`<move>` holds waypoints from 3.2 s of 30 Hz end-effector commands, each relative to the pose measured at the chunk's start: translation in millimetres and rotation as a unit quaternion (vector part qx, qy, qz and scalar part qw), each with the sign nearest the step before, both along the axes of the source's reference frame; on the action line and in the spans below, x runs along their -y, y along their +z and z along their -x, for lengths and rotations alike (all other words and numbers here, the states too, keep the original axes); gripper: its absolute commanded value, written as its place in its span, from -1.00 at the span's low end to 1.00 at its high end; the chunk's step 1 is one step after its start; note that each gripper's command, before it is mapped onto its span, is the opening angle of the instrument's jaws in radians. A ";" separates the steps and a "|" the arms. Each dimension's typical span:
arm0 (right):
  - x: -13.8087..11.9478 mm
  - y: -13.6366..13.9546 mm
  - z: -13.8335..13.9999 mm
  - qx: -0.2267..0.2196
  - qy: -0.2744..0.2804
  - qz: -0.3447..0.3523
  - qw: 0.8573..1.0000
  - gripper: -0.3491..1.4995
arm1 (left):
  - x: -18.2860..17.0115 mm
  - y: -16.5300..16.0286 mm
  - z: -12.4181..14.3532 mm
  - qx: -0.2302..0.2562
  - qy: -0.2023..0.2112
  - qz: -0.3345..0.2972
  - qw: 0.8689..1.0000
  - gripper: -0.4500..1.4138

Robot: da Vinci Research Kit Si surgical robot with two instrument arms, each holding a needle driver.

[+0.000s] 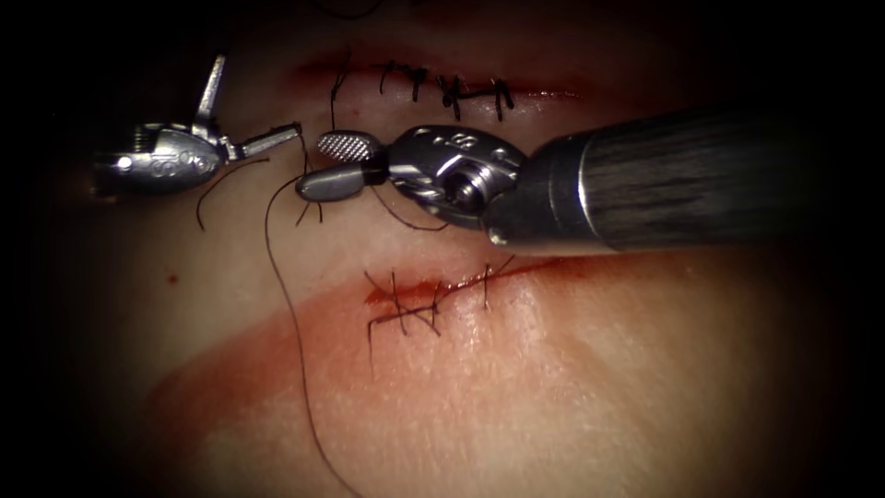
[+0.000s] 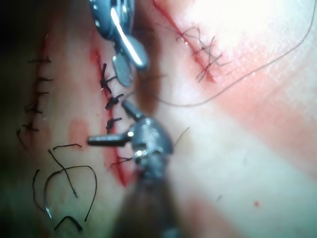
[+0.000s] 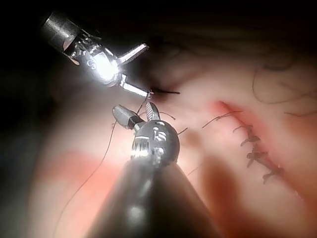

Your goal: Wound Closure

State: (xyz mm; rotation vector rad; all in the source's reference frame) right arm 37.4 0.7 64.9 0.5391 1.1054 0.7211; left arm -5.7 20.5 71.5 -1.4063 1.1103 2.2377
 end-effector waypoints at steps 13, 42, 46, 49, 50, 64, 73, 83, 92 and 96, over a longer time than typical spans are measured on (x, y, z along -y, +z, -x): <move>0.2 0.5 -1.1 0.004 -0.002 0.002 1.000 -1.00 | 0.7 0.0 0.6 0.001 0.002 0.001 1.000 0.58; -0.4 0.2 0.3 0.033 0.006 0.047 0.998 -1.00 | 1.3 -0.7 0.2 0.000 0.004 0.000 1.000 0.60; -0.9 -0.3 2.1 0.035 0.011 0.050 0.998 -1.00 | 2.0 -0.6 -0.2 -0.002 0.007 0.004 1.000 0.60; -0.9 -0.3 3.8 0.040 0.013 0.054 0.998 -1.00 | 2.7 -0.4 -1.1 -0.001 0.012 0.007 1.000 0.60; -0.7 -0.3 4.8 0.043 0.012 0.055 0.997 -1.00 | 2.9 -0.3 -1.6 -0.001 0.011 0.007 1.000 0.60; 6.3 3.8 30.5 0.224 -0.021 0.052 0.973 -1.00 | 3.6 -0.2 -3.0 -0.005 0.010 0.006 1.000 0.60; 11.5 8.7 43.0 0.316 -0.005 0.052 0.947 -1.00 | 4.3 0.2 -2.6 -0.008 0.007 0.009 1.000 0.58; 14.9 12.3 39.4 0.375 -0.072 0.122 0.916 0.82 | 5.2 0.5 -2.8 -0.010 0.007 0.013 1.000 0.58; 17.9 10.7 35.7 0.388 -0.122 0.168 0.898 0.96 | 5.9 0.7 -3.1 -0.008 0.006 0.015 1.000 0.58; 19.2 7.9 36.0 0.401 -0.133 0.153 0.894 0.96 | 6.3 0.7 -3.9 -0.009 0.006 0.014 1.000 0.58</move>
